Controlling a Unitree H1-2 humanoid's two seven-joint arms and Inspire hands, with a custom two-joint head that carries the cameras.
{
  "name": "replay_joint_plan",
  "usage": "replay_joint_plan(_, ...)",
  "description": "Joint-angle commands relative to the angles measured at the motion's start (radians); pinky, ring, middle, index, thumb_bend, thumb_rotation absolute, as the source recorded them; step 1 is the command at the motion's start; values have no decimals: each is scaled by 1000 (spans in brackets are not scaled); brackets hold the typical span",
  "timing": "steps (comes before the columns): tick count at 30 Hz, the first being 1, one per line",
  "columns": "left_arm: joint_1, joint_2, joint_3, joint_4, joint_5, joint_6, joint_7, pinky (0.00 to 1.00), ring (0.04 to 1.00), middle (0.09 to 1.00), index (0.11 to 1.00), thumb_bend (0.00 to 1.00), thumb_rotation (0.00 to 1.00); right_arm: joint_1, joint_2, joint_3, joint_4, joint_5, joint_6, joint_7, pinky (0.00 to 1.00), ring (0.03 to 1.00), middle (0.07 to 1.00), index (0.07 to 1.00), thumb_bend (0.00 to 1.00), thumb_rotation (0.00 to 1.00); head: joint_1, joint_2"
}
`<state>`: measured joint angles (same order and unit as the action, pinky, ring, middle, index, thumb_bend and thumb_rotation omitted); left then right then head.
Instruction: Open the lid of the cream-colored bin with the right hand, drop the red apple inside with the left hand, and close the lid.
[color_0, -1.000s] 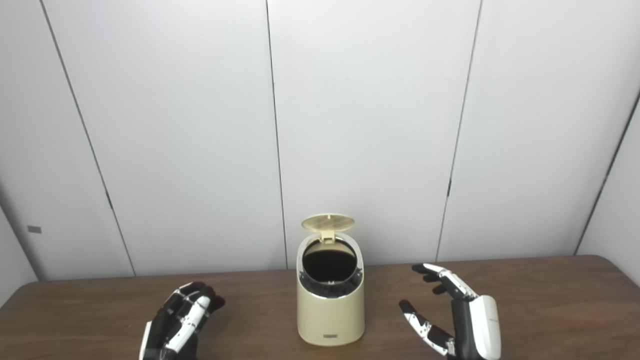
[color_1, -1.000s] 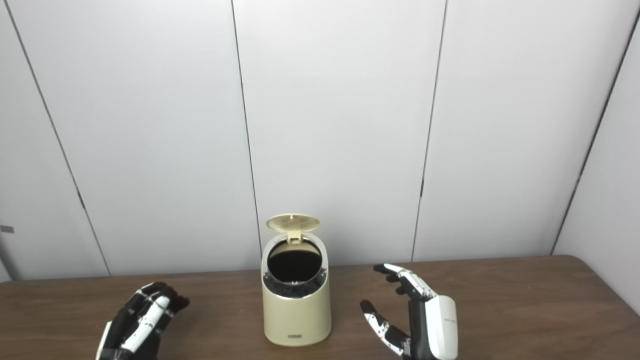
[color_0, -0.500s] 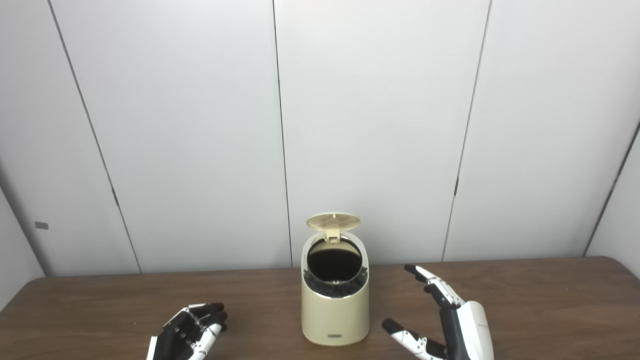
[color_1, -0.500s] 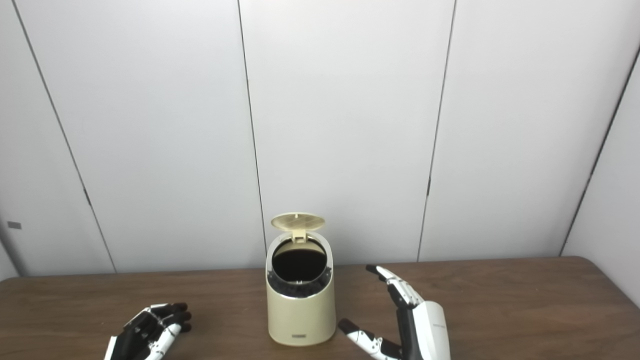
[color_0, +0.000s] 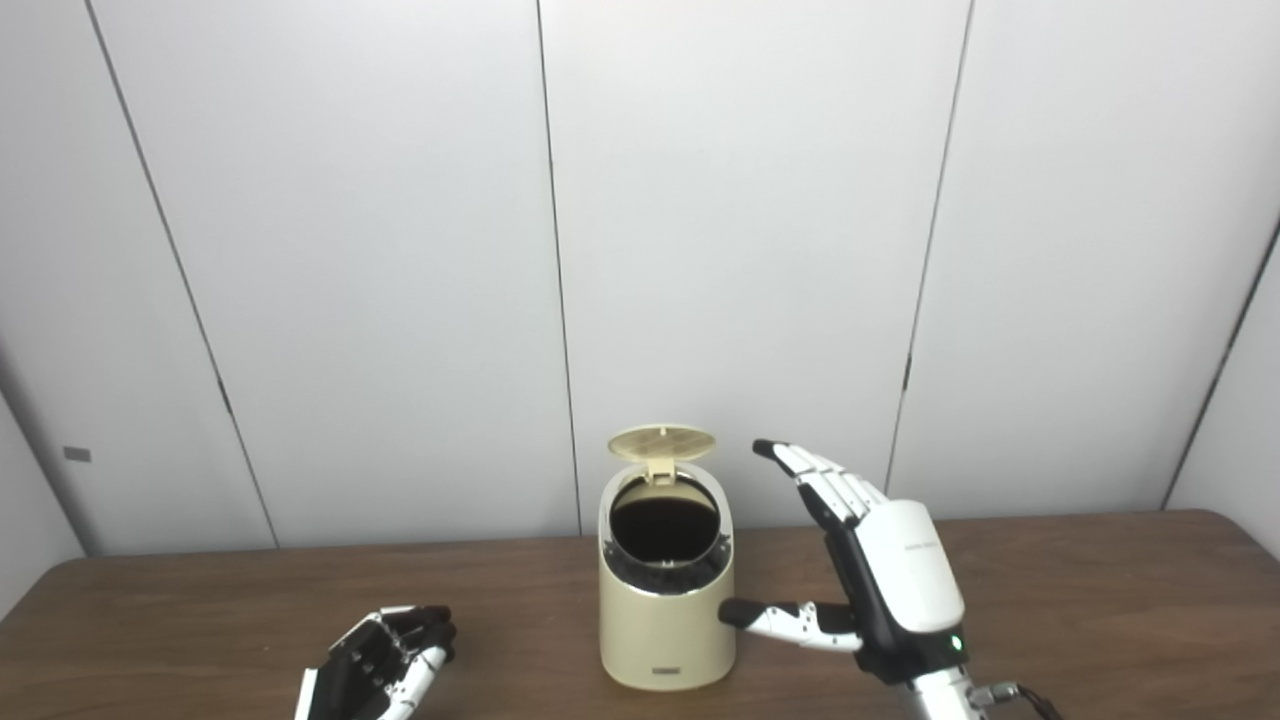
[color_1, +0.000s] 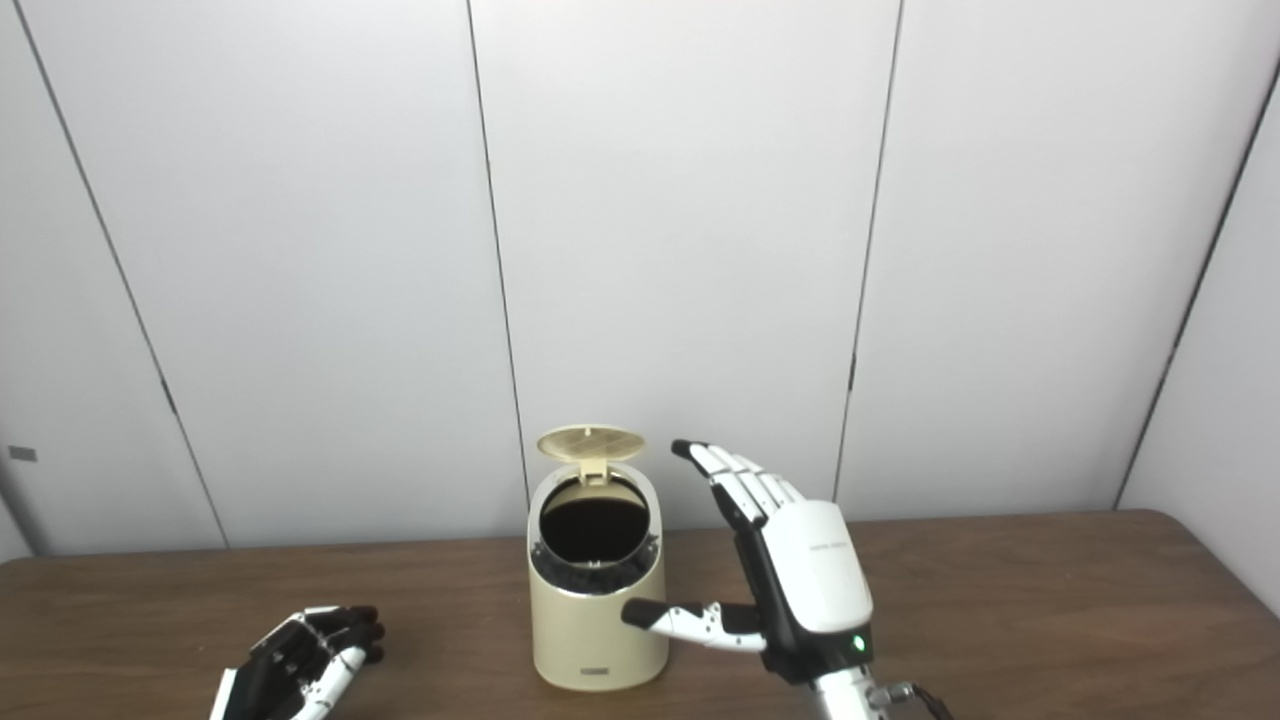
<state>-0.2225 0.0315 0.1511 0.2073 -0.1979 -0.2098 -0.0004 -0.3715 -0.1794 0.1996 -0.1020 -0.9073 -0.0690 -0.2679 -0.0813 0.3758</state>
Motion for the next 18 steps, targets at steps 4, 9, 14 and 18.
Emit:
replay_joint_plan(4,0,-4,-3,-2,4,-16,-2,567,614,619,494,486,81,-76,14,9,-67,-19,59,90,722,848,858,848,806,937,0,1)
replay_joint_plan(9,2,-7,-7,-4,16,-11,4,565,614,620,494,485,82,-124,22,31,-87,-53,102,166,761,867,866,858,828,933,5,1)
replay_joint_plan(14,4,-9,-8,-3,14,-12,4,560,614,621,495,486,83,-190,3,74,-92,-120,147,303,783,884,883,862,838,935,6,-1)
replay_joint_plan(18,8,-7,-12,-5,22,-13,5,556,615,622,495,487,84,-241,-8,97,-77,-164,165,375,747,856,837,830,866,917,8,-1)
